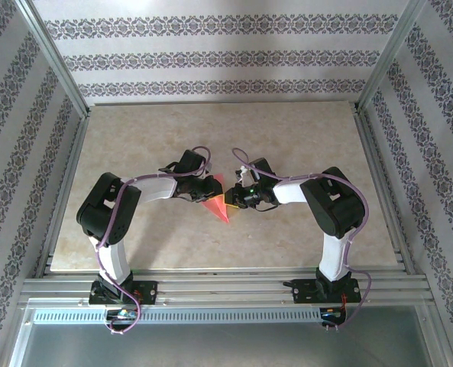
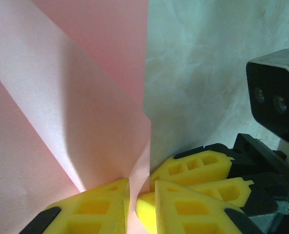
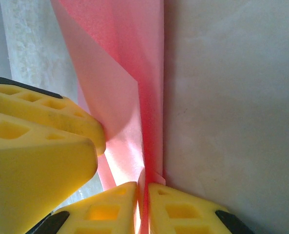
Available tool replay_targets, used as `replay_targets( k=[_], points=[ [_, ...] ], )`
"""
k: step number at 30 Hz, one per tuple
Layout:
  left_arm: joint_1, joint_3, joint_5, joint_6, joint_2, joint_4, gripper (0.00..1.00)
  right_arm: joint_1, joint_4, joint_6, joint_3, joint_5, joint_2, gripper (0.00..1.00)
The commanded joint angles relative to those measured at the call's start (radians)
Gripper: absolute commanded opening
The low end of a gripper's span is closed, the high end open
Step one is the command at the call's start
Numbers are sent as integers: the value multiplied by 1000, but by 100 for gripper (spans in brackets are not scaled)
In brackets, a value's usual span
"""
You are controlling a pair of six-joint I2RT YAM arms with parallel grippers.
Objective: Fold a paper plane with a square sheet of paper (pick it up from the middle)
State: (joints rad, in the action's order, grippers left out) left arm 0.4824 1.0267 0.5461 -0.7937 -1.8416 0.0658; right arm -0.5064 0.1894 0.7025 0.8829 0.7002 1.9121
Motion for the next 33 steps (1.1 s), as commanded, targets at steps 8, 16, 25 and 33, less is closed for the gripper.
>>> replay_targets(
  k=[8,16,25,33],
  points=[
    [-22,-11,-46,-4,-27,26,20,-9,-95,-41,-7,-116,66,17],
    [-22,-17,-52,-8,-35,29,19,-12,-104,-44,-1,-116,69,17],
    [-25,-19,-64,-9,-44,42,19,-14,-107,-44,2,-116,71,17],
    [-25,-17,-51,-4,-56,33,20,-17,-110,-44,4,-116,73,17]
  ],
)
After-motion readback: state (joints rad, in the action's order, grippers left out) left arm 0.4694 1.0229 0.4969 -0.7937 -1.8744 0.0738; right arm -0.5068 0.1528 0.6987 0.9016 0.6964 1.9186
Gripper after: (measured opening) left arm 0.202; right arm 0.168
